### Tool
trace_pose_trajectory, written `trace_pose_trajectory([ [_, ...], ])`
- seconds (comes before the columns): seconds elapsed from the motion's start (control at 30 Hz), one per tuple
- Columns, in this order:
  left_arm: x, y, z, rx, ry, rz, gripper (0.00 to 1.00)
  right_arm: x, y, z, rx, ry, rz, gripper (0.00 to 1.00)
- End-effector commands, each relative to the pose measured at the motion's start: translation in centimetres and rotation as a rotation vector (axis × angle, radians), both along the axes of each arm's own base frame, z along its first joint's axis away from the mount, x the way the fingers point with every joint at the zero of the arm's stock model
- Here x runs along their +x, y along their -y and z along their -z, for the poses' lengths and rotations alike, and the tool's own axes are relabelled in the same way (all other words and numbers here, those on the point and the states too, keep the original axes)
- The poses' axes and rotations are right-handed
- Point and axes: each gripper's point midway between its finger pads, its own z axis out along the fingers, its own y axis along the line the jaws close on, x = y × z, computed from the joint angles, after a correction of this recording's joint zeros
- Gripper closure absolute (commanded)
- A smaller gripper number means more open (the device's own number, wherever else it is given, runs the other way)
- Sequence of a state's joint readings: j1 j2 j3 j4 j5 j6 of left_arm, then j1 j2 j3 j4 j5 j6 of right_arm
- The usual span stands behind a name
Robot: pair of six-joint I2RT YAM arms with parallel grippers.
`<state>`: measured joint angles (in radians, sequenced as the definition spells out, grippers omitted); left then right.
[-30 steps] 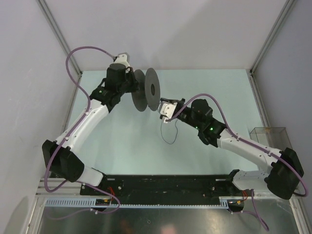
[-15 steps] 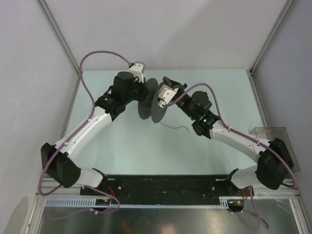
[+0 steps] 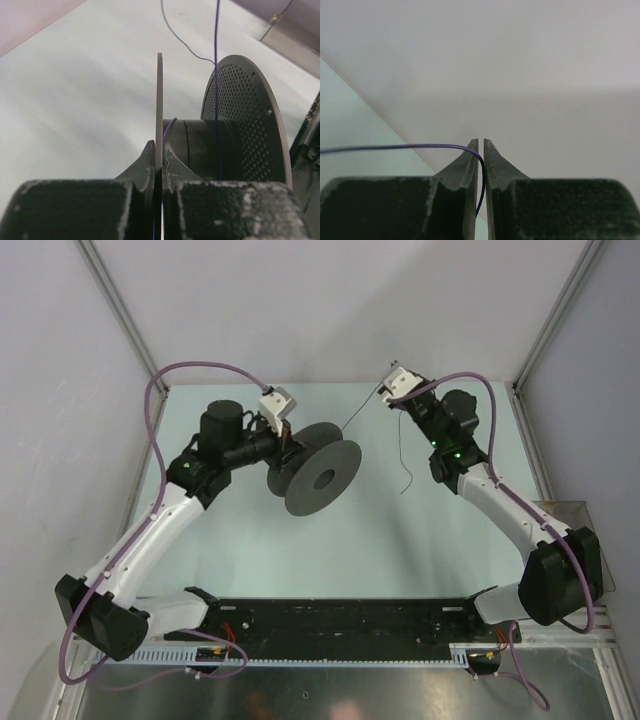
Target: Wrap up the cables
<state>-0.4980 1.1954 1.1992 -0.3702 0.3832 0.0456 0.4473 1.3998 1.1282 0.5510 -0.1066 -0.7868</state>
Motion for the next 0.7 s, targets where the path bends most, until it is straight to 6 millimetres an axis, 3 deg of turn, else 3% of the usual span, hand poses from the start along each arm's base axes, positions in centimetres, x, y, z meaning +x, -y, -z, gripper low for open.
trace_pose_trajectory([
  [0.0,-1.9,-0.1,-6.8,-0.143,0.128,0.158,1.00,0.1,1.6,0.8,0.020,-0.118,-0.058,0.90],
  [0.2,-2.3,-0.9,-12.9,-0.228,0.202,0.206,1.00,1.3,3.7,8.9,-0.005,-0.416,-0.092,1.00],
  [0.4,-1.8,-1.5,-17.0,-0.297,0.214,0.198,1.00,-1.8,2.0,15.8,-0.034,-0.697,-0.267,1.00],
  [0.5,-1.3,-1.7,-18.1,-0.317,0.224,0.182,1.00,-3.5,0.5,16.8,-0.018,-0.774,-0.349,0.82],
  [0.6,-0.6,-2.1,-19.5,-0.334,0.249,0.142,1.00,-4.1,0.0,16.1,0.032,-0.793,-0.381,0.51],
  [0.67,-0.1,-2.5,-20.9,-0.346,0.274,0.106,1.00,-4.3,0.0,15.1,0.067,-0.788,-0.390,0.37],
])
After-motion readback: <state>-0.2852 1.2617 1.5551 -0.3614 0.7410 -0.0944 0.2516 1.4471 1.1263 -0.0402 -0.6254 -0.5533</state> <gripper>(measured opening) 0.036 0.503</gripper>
